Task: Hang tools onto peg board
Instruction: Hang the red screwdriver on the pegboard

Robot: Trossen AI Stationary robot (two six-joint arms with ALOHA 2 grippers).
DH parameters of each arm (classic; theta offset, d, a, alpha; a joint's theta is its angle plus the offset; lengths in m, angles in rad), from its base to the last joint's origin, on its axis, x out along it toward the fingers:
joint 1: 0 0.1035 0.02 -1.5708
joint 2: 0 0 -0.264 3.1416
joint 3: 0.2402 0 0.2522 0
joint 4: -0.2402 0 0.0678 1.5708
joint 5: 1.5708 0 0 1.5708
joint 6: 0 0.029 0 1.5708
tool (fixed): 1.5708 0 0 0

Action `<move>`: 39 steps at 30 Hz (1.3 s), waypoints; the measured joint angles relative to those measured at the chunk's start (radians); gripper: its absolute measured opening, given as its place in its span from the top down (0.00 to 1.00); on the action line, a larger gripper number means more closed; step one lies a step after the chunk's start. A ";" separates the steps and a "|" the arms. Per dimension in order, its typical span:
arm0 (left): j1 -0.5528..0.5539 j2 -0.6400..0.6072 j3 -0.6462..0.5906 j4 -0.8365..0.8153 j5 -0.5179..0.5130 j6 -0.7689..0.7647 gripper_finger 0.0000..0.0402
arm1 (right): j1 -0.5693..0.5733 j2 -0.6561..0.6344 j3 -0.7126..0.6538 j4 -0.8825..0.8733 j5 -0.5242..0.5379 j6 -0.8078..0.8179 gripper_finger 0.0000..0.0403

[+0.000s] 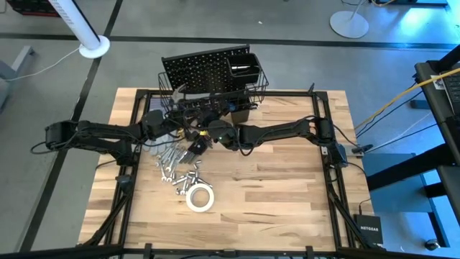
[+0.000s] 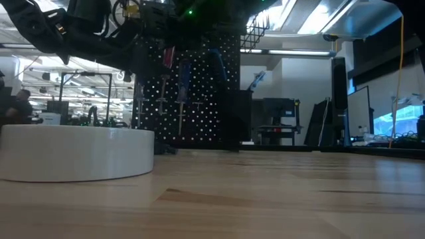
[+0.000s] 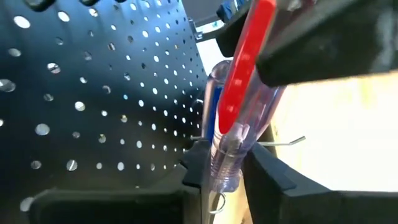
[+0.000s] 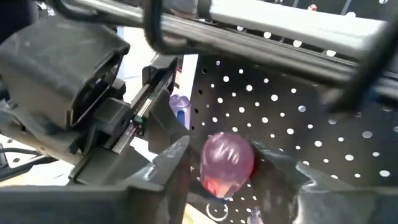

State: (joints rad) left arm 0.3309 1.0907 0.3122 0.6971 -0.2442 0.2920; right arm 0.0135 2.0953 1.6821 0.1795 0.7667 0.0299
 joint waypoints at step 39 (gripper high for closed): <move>-0.020 -0.037 -0.002 0.050 -0.052 -0.018 0.84 | 0.022 0.001 0.000 -0.041 0.026 -0.011 0.55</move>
State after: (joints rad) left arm 0.3111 1.0534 0.3099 0.7473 -0.2962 0.2744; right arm 0.0353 2.0960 1.6821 0.1388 0.7931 0.0191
